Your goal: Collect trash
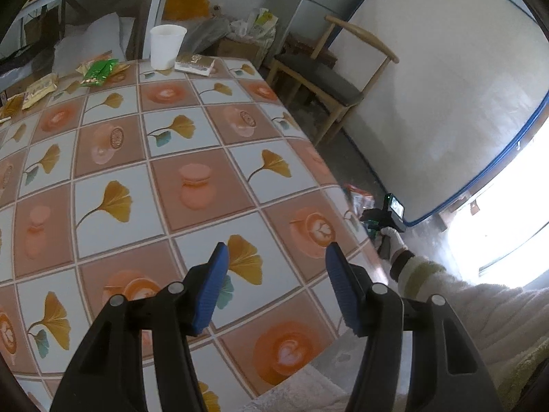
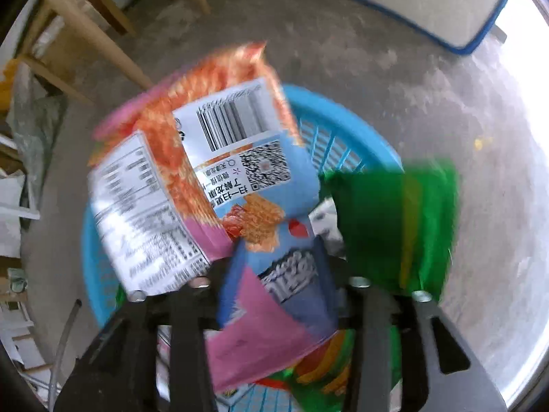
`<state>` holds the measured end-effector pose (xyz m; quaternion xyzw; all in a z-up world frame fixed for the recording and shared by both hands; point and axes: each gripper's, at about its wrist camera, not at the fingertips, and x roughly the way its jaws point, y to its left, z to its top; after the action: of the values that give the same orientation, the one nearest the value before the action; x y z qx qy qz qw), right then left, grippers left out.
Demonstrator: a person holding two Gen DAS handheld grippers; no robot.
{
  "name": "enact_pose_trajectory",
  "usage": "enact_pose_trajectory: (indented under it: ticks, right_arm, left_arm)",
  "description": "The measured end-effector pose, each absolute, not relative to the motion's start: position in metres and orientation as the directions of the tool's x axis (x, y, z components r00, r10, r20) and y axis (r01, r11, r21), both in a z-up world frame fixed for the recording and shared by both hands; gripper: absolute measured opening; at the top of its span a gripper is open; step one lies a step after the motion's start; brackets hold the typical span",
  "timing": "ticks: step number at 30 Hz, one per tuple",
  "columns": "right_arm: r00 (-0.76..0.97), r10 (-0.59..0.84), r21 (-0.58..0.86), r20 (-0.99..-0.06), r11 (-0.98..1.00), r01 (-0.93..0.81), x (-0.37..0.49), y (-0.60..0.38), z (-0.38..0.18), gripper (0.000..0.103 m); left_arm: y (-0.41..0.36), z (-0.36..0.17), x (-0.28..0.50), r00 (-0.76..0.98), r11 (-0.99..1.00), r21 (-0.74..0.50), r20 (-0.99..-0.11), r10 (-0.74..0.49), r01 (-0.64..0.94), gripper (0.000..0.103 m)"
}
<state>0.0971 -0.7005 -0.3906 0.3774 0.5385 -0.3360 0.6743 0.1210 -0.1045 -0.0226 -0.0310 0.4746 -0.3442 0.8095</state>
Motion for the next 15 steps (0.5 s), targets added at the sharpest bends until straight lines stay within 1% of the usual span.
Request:
enact_pose_trajectory:
  ticks: [6,10,12,15]
  right_arm:
    - [0.280,-0.051,0.215,-0.959,0.514,0.830,0.078,-0.683,-0.354,0.051]
    - [0.370,-0.072,0.279,-0.926,0.530,0.801,0.064,-0.666,-0.316,0.052]
    - [0.437,-0.085,0.326,-0.896,0.542,0.775,0.051,-0.651,-0.285,0.052]
    - [0.511,-0.146,0.336,-0.847,0.599,0.727,0.027,-0.623,-0.230,0.055]
  left_arm:
    - [-0.101,-0.018,0.112,0.323,0.737,-0.381,-0.719,-0.616,0.558,0.057]
    - [-0.090,-0.010,0.102,0.352,0.728,-0.381,-0.688,-0.635,0.569,0.058]
    - [-0.085,-0.006,0.098,0.375,0.729,-0.376,-0.671,-0.640,0.572,0.059]
    - [-0.074,0.000,0.090,0.426,0.740,-0.358,-0.641,-0.638,0.570,0.065]
